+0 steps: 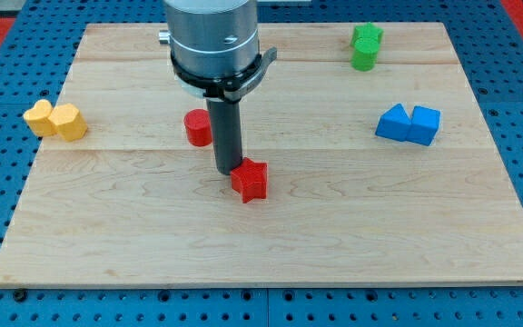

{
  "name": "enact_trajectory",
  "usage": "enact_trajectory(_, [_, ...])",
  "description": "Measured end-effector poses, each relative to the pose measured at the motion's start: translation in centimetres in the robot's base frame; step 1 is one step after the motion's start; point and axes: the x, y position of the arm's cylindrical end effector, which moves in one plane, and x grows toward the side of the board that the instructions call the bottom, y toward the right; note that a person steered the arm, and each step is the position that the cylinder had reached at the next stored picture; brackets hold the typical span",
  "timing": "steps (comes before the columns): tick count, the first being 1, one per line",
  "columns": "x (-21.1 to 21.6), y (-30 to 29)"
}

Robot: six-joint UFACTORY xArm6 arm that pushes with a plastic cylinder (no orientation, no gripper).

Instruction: Push the red star to the bottom center of the board

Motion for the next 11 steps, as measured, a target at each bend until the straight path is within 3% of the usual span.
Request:
enact_trajectory(1, [-0.9, 2.7])
enact_trajectory(2, [1.3, 7.6])
enact_trajectory(3, [3.6, 7.1])
enact_trajectory(5, [0.0, 3.3])
enact_trajectory(7, [0.0, -4.4])
enact_trajectory(9, [4.0, 0.8])
enact_trajectory(10, [-0.9, 0.7])
enact_trajectory(11, [0.8, 4.5])
